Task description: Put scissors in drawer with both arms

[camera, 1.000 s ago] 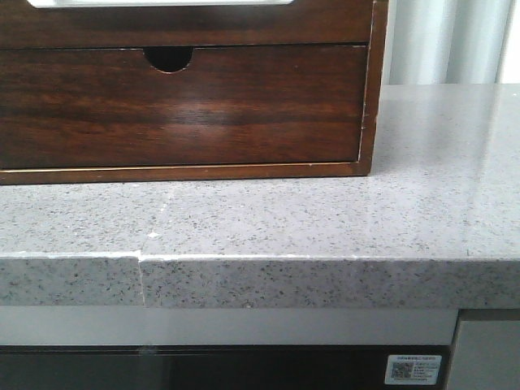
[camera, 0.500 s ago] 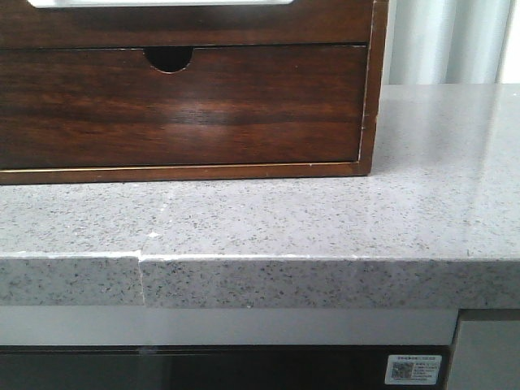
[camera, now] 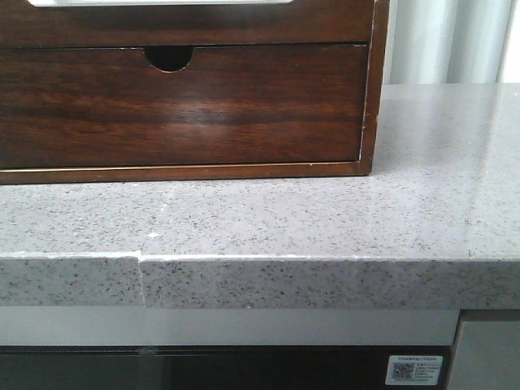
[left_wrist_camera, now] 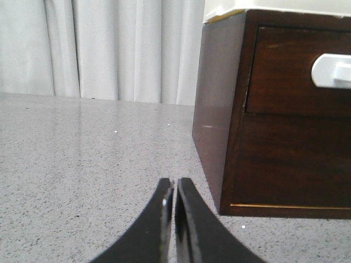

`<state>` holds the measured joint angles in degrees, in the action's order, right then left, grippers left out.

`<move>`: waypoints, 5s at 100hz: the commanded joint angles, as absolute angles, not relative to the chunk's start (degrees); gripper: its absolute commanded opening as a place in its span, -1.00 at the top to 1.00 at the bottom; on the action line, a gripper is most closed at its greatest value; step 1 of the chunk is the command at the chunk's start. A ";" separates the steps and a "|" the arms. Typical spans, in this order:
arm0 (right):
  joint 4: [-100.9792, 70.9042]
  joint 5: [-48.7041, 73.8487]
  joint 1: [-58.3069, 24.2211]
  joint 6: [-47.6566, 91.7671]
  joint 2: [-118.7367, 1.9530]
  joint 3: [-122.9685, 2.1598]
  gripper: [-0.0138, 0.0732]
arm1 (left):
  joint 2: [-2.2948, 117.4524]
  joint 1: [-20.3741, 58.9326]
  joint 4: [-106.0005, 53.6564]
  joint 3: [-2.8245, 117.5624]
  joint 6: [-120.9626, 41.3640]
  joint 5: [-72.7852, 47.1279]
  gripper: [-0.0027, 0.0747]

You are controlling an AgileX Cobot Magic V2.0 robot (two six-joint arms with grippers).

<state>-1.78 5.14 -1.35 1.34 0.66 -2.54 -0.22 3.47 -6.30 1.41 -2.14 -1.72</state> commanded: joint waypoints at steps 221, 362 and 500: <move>0.33 21.50 -1.01 1.57 -24.36 -32.70 -0.65 | 19.51 3.54 -38.36 29.59 -1.95 -16.80 -0.25; -1.09 21.23 -1.01 1.57 -24.36 -32.39 -0.65 | 63.51 3.54 -103.02 40.94 -40.49 -44.77 -0.20; -1.09 21.22 -1.01 1.57 -24.36 -32.39 -0.65 | 74.23 3.62 -107.03 44.07 -50.38 -58.57 0.69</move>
